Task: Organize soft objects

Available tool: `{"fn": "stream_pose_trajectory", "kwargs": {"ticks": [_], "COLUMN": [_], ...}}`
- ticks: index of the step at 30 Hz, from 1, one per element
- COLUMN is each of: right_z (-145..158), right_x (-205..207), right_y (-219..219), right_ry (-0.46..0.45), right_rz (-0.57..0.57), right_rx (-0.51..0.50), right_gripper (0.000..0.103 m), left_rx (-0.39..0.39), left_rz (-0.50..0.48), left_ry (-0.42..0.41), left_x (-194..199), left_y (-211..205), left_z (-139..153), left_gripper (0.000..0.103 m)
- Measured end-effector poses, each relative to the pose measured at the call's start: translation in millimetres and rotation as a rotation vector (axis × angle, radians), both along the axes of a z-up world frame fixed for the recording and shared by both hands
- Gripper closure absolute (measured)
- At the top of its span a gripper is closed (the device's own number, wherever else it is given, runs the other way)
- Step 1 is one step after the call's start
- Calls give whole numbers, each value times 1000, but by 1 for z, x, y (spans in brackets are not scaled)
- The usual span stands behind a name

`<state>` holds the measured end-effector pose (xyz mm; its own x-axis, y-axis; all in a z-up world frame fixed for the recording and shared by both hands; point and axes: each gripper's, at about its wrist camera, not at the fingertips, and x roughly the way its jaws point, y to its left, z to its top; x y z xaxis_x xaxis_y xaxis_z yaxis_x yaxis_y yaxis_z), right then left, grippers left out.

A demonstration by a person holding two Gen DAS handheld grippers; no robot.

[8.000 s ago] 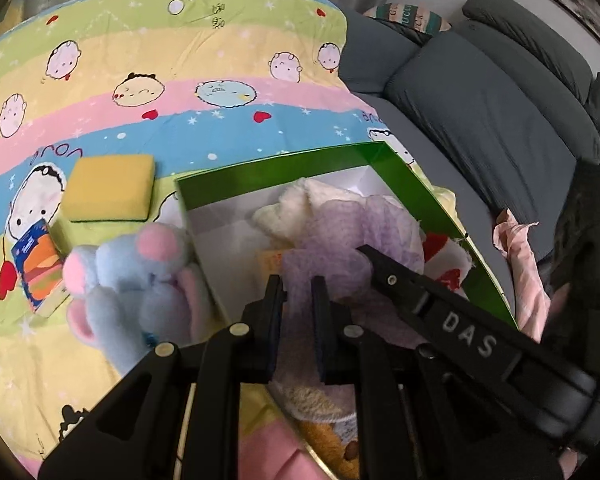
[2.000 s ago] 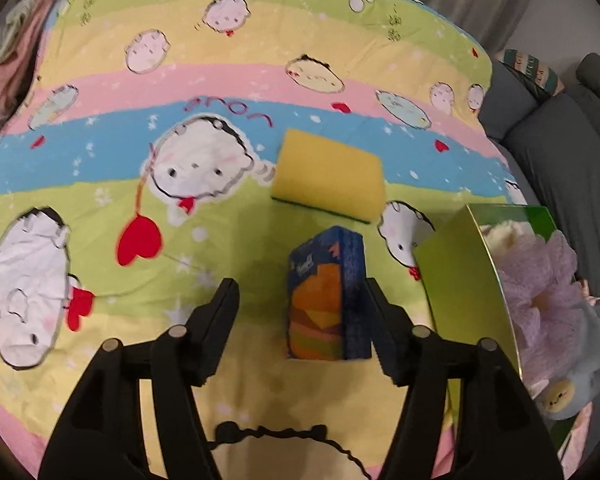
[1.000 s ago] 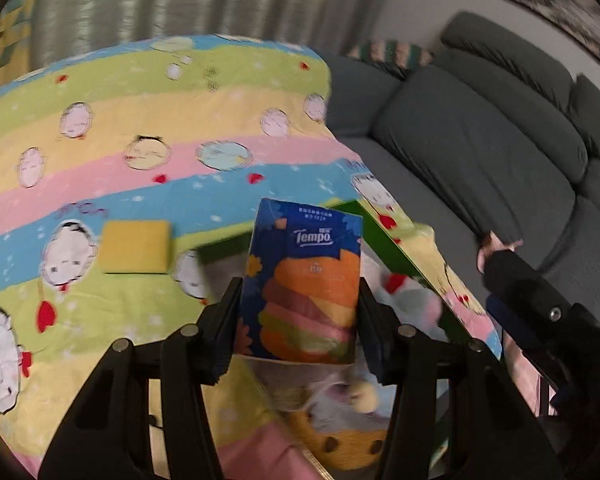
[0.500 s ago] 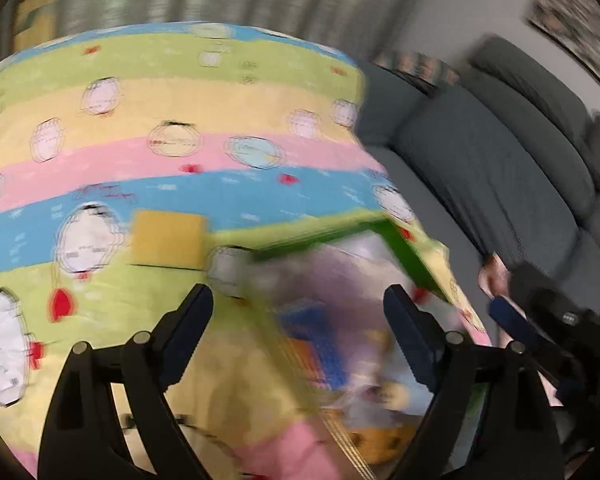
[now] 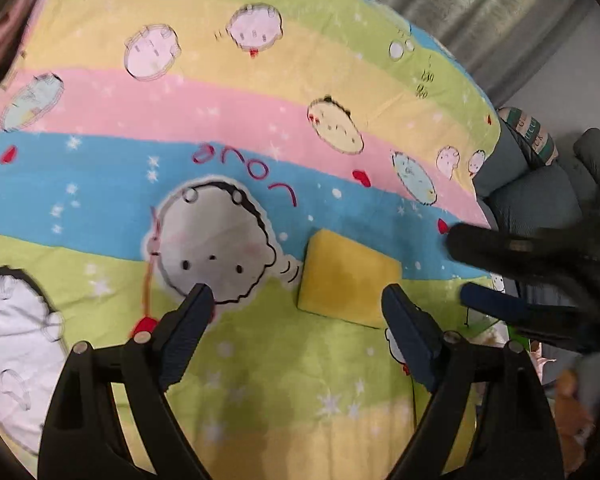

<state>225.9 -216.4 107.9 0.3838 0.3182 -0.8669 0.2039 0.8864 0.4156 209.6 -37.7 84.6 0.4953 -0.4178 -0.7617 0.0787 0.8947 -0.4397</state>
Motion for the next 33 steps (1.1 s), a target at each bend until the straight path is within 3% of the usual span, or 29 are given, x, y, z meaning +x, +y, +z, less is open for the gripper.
{"fn": "stream_pose_trajectory", "kwargs": {"ticks": [3, 8, 10, 12, 13, 14, 18, 21, 26, 29, 33], "right_z": [-28, -65, -78, -86, -86, -83, -50, -1, 76, 84, 65], "right_x": [19, 43, 50, 50, 48, 46, 21, -14, -99, -144, -190], "right_y": [-9, -18, -16, -14, -15, -16, -25, -40, -72, -97, -126], "right_ry": [70, 151, 187, 207, 197, 190, 102, -23, -235, -277, -264], "right_rz": [-47, -42, -27, -30, -31, -33, -28, -39, -77, -148, -255], "right_rx": [-33, 58, 60, 61, 72, 71, 156, 188, 129, 94, 54], "right_gripper": [24, 28, 31, 36, 37, 44, 45, 45, 45, 45, 45], "left_rx": [-26, -26, -17, -37, -45, -2, 93, 72, 39, 8, -13], "left_rz": [-43, -81, -93, -118, -124, -119, -140, -170, -286, -365, -454], "left_ry": [-5, 25, 46, 73, 75, 48, -132, -229, -360, -344, -224], "left_x": [12, 25, 29, 31, 29, 23, -13, -42, -104, -128, -140], "left_y": [-9, -19, -22, -25, -27, -30, -42, -51, -91, -116, -150], "left_z": [-8, -26, -35, -43, -43, -34, 24, 68, 122, 120, 89], "left_gripper": [19, 24, 36, 61, 61, 62, 63, 63, 58, 55, 55]}}
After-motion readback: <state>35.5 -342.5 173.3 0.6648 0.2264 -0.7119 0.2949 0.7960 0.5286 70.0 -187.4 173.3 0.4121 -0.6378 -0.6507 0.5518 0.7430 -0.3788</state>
